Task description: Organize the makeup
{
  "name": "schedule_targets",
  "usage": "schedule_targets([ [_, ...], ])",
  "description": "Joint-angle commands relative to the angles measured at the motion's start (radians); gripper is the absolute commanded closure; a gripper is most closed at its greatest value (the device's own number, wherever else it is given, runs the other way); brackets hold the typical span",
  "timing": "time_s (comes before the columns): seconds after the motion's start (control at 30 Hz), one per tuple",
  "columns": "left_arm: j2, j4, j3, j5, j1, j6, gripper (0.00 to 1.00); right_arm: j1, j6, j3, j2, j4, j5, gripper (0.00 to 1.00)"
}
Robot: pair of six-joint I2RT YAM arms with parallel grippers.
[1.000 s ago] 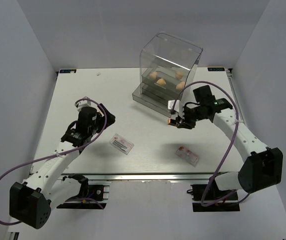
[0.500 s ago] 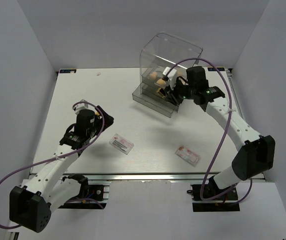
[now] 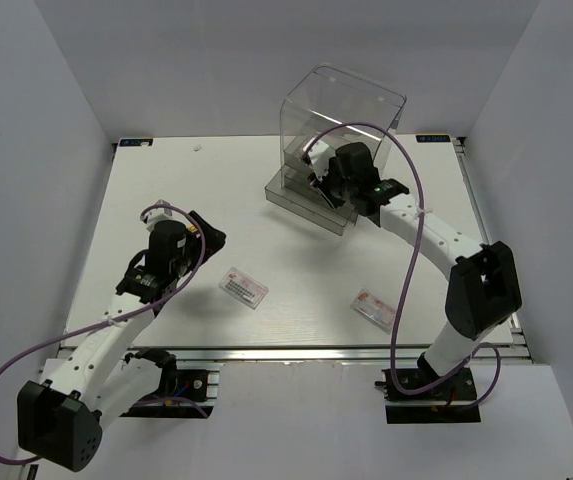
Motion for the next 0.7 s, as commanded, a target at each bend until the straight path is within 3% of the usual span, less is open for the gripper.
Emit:
schedule_targets([
  [0.0,-0.017,0.012,-0.019,0.016,0.011,-0.012,0.02,-0.005,-0.015,-0.017,0.027,0.085,0.106,0.80],
  [0.13,-0.011,0.010,-0.014,0.022,0.014,-0.014,0.02,-0.007,-0.027,-0.011,0.063,0.060,0.101,0.71],
  [0.27,-0.016,0.006,-0.015,0.019,0.020,-0.028,0.02,-0.005,-0.035,-0.009,0.089,0.036,0.092,0.51],
  [0.37,-0.019,0.006,-0.020,0.022,0.028,-0.043,0.02,-0.005,-0.041,-0.017,0.099,0.027,0.091,0.43],
  [0.57,0.004,0.003,0.000,0.056,0.069,-0.101,0.02,-0.005,-0.035,-0.003,0.085,-0.004,0.054,0.39],
  [0.67,0.033,-0.026,0.027,0.072,0.116,-0.147,0.02,-0.005,-0.085,0.046,0.045,-0.077,-0.056,0.40],
])
